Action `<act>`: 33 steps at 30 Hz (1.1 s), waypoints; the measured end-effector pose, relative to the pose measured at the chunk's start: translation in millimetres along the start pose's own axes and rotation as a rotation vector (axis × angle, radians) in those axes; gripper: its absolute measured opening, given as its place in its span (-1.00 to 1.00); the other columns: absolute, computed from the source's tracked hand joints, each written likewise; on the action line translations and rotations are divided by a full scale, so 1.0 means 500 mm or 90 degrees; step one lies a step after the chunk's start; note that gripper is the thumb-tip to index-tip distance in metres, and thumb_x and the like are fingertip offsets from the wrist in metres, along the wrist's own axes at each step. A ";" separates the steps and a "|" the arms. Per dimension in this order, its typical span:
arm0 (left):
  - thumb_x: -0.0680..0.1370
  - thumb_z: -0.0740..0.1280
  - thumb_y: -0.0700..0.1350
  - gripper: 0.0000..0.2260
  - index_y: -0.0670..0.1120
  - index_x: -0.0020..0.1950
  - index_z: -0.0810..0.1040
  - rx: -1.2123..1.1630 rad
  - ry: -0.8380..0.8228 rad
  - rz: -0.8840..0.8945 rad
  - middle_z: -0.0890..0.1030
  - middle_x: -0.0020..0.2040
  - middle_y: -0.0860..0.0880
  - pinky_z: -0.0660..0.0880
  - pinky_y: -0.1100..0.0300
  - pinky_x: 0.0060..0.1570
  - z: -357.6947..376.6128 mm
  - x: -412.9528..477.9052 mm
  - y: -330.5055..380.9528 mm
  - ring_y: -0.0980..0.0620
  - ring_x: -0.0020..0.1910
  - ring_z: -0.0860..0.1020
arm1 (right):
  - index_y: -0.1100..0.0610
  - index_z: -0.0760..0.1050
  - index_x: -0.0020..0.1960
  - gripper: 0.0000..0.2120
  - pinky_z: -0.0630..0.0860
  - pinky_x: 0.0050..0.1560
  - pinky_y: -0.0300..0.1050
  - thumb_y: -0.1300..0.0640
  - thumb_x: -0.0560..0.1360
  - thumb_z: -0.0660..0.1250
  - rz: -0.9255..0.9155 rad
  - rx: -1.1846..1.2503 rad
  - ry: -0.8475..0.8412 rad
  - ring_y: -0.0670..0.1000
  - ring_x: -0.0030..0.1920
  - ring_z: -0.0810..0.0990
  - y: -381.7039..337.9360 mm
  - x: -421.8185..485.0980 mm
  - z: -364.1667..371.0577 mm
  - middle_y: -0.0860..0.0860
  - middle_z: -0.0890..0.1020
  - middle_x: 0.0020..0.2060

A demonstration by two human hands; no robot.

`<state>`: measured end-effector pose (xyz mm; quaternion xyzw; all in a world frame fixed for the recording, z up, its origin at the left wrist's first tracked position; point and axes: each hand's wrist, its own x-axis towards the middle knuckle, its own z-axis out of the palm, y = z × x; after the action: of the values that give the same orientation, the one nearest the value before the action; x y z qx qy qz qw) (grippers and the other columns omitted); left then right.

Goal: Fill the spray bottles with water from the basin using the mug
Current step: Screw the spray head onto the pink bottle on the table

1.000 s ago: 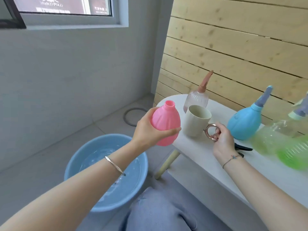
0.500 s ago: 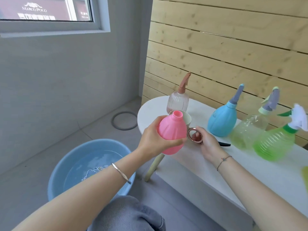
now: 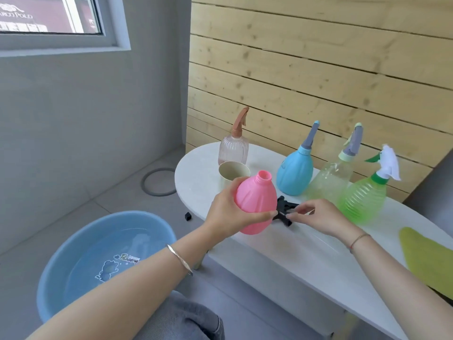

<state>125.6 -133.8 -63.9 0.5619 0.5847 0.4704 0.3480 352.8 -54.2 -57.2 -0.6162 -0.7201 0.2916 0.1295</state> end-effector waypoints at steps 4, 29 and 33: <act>0.05 0.54 0.34 -0.32 0.40 0.12 0.40 -0.003 -0.015 0.005 0.57 0.05 0.27 0.58 0.15 0.02 0.024 -0.005 0.006 0.24 0.06 0.54 | 0.09 0.68 -0.13 -0.79 0.41 -0.15 -0.18 -0.02 0.34 0.52 -0.025 0.088 0.006 0.00 -0.19 0.61 0.004 -0.004 0.038 0.06 0.70 -0.21; 0.07 0.54 0.37 -0.21 0.20 0.24 0.46 -0.037 -0.052 0.023 0.59 0.06 0.20 0.57 0.17 0.00 0.148 0.017 -0.014 0.19 0.04 0.57 | 0.01 0.54 0.00 -0.67 0.43 0.09 -0.25 -0.05 0.26 0.41 -0.220 0.861 0.216 -0.11 0.03 0.58 -0.109 -0.094 -0.190 -0.09 0.62 -0.06; 0.08 0.55 0.37 -0.21 0.20 0.25 0.45 -0.046 -0.056 0.016 0.60 0.07 0.19 0.59 0.10 0.03 0.147 0.020 -0.022 0.17 0.04 0.58 | -0.06 0.65 -0.21 -0.80 0.41 0.08 -0.25 -0.07 0.19 0.44 -0.260 0.854 0.231 -0.11 0.03 0.56 -0.136 -0.079 -0.179 -0.14 0.64 -0.14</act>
<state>189.5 -111.6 -96.2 0.5766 0.5443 0.4704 0.3873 354.9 -73.8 60.4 -0.2960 -0.4539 0.5340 0.6491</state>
